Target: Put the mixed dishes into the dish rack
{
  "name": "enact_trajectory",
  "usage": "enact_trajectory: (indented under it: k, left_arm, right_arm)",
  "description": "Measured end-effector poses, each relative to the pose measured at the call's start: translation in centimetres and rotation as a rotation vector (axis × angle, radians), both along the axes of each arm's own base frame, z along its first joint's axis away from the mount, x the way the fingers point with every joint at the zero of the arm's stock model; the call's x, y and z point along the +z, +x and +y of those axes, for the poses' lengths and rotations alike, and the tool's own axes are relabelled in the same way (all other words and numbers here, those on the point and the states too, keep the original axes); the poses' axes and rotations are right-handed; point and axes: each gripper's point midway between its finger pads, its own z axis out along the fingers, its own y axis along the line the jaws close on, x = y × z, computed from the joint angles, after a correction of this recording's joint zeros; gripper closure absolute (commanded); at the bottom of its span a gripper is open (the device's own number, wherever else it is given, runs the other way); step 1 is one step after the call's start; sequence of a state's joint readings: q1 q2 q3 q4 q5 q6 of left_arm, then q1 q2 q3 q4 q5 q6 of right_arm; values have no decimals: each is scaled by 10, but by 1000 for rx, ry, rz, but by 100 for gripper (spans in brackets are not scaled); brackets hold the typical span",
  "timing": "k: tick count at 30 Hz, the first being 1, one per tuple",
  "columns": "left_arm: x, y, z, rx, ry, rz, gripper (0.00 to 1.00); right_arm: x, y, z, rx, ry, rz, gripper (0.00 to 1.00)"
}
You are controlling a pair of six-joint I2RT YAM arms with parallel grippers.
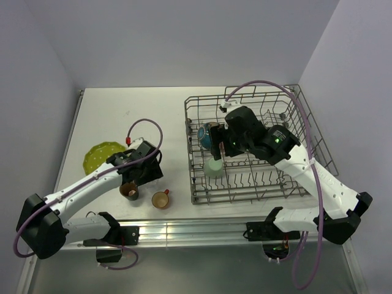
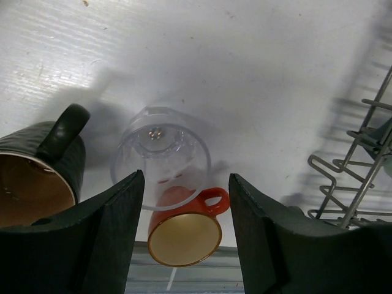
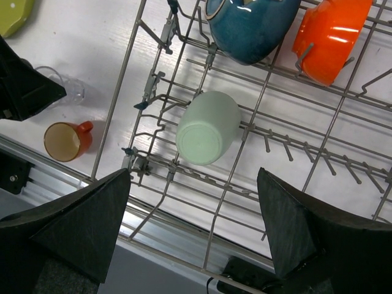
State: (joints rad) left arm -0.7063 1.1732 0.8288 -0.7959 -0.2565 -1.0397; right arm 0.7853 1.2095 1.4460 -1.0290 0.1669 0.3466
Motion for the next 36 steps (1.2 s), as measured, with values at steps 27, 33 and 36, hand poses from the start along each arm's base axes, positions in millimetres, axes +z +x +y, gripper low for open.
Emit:
enact_trajectory:
  k: [27, 33, 36]
  left_arm:
    - [20, 47, -26, -5, 67, -16, 100]
    - [148, 53, -47, -74, -230, -313, 100]
    - [215, 31, -52, -146, -459, -491, 100]
  right_arm:
    - [7, -9, -12, -7, 21, -29, 9]
    - [10, -22, 8, 94, 179, 36, 9]
    - [20, -32, 22, 163, 325, 64, 9]
